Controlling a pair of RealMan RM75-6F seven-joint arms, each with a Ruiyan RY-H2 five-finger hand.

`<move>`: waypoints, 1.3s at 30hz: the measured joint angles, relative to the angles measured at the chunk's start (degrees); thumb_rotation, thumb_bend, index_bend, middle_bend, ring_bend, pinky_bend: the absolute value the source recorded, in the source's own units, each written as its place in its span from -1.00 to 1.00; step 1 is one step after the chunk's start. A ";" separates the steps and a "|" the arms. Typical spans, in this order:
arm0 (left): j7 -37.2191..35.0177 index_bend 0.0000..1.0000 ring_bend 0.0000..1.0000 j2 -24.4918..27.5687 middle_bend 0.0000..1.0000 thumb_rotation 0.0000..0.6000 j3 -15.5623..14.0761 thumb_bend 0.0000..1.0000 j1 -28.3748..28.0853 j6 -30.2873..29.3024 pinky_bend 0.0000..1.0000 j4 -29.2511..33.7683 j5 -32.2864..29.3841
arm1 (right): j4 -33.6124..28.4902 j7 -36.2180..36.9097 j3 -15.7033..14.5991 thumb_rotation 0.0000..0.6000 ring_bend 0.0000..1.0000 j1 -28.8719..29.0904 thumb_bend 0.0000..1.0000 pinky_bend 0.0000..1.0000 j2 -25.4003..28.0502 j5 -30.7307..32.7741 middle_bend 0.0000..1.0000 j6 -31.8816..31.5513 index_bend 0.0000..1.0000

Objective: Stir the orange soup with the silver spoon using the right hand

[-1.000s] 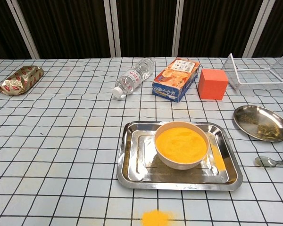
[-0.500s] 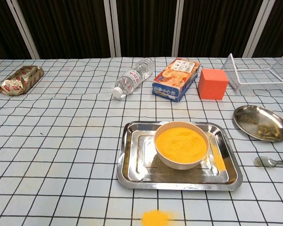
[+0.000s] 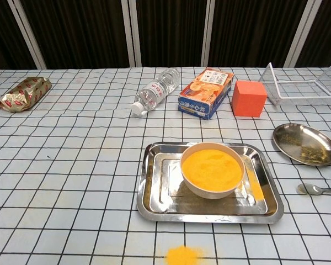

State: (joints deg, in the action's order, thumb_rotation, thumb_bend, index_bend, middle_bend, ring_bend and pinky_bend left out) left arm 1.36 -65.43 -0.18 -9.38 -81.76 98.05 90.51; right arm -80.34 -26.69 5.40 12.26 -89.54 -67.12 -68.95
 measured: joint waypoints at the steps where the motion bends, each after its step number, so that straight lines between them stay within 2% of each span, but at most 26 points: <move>1: -0.08 -1.00 -1.00 -0.03 -1.00 1.00 0.03 -0.96 0.00 -0.02 -1.00 -0.02 -0.05 | -0.10 0.04 0.03 1.00 -1.00 0.03 -0.02 -1.00 0.08 -0.08 -0.68 -0.09 0.07; 21: -0.13 -1.00 -1.00 0.20 -1.00 1.00 -0.12 -0.96 -0.10 0.51 -1.00 0.23 -0.27 | -2.38 0.47 0.52 1.00 -1.00 0.32 0.03 -1.00 1.91 -0.01 -0.65 -1.31 0.11; 31: -0.16 -1.00 -1.00 0.28 -1.00 1.00 -0.27 -0.96 -0.09 0.59 -1.00 0.31 -0.12 | -8.32 1.25 1.68 1.00 -1.00 0.53 0.03 -1.00 5.11 -2.45 -0.65 -4.24 0.11; 39: -0.06 -1.00 -1.00 0.32 -1.00 1.00 -0.38 -0.96 -0.11 0.70 -1.00 0.37 0.00 | -14.58 -1.04 2.74 1.00 -1.00 1.34 0.03 -1.00 6.81 -3.69 -0.65 -5.88 0.11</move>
State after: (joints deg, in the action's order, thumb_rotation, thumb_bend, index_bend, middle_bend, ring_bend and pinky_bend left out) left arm 1.30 -65.11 -0.57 -9.49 -81.06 98.42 90.51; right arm -94.92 -27.73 8.14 13.61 -82.73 -70.81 -74.83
